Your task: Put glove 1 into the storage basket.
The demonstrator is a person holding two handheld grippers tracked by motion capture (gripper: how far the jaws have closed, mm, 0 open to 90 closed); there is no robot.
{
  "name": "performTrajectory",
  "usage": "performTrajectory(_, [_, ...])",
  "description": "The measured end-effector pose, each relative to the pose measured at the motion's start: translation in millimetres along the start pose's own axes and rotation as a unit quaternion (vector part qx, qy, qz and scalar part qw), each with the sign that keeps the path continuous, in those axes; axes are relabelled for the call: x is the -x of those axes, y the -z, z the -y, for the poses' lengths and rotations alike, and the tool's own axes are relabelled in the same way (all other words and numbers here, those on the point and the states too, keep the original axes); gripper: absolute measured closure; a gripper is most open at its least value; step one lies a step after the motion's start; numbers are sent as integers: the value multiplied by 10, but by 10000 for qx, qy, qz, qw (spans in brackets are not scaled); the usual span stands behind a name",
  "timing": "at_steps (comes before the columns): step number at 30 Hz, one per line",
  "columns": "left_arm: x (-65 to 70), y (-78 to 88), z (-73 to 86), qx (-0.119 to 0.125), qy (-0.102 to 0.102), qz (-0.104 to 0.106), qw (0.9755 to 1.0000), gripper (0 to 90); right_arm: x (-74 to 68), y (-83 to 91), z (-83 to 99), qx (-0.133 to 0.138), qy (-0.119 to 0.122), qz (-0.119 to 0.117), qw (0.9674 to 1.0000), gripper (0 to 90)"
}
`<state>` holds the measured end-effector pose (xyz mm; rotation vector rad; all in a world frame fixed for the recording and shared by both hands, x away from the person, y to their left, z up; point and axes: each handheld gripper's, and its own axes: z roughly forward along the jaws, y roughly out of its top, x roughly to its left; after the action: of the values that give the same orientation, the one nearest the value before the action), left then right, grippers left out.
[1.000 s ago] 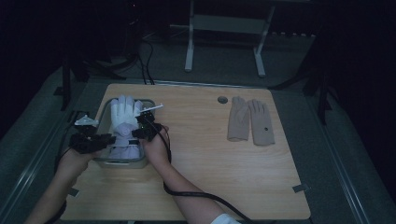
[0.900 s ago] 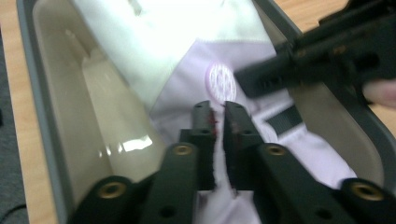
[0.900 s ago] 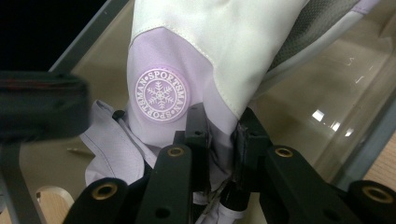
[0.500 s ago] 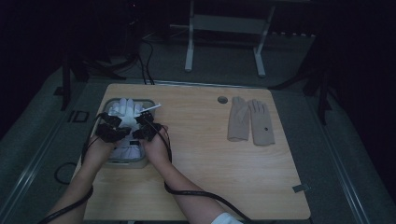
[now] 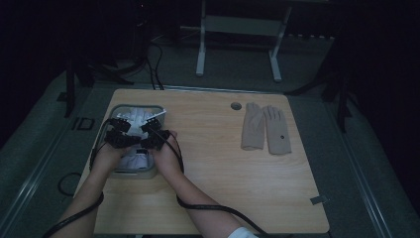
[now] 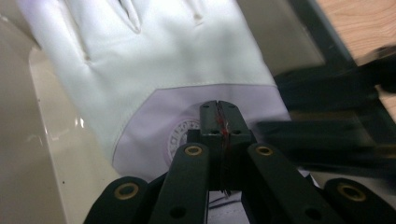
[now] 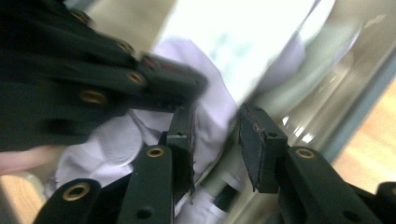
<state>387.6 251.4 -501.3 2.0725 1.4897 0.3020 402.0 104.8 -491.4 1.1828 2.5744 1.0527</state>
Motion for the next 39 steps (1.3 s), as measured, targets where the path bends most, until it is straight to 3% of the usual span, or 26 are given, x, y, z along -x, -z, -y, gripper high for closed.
performTrajectory(3, [0, -34, -9, -187, -10, 114, 9998, 900, 19, 199, -52, 318, 100, 11, 9994, 649])
performTrajectory(7, [8, -88, -43, -434, 9, 188, 9989, 900, 153, 452, -103, 661, -76, -138, 9977, 625])
performTrajectory(10, [40, -126, -85, -612, -80, 121, 9980, 900, 241, 571, -104, 735, -67, -142, 9972, 576])
performTrajectory(16, [118, -185, -138, -744, -258, 18, 9969, 900, 438, 766, 9, 897, -113, -149, 9958, 575])
performTrajectory(20, [134, -179, -148, -599, -262, 141, 9978, 900, 578, 871, 91, 953, -183, -136, 9952, 563])
performTrajectory(25, [137, -124, -130, -373, -117, 194, 9990, 898, 768, 1015, 165, 975, -209, -117, 9949, 509])
performTrajectory(26, [157, -64, -108, -148, -112, 280, 9994, 898, 806, 1050, 181, 981, -183, -134, 9949, 483])
performTrajectory(27, [157, -64, -108, -148, -112, 280, 9994, 886, 806, 1050, 181, 981, -183, -134, 9949, 483])
performTrajectory(28, [174, -25, -88, 8, -79, 392, 9992, 886, 847, 1086, 198, 993, -156, -139, 9948, 464])
performTrajectory(29, [215, 26, -57, 160, -137, 463, 9987, 832, 954, 1157, 246, 989, -105, -190, 9949, 376])
performTrajectory(32, [276, 90, -1, 329, -163, 599, 9975, 785, 1098, 1230, 334, 913, -73, -277, 9954, 246])
performTrajectory(37, [352, 200, 65, 642, -191, 744, 9950, 773, 1307, 1338, 509, 945, -163, -331, 9948, 178])
performTrajectory(39, [410, 306, 100, 995, -107, 918, 9907, 773, 1381, 1382, 584, 1009, -142, -375, 9941, 178])
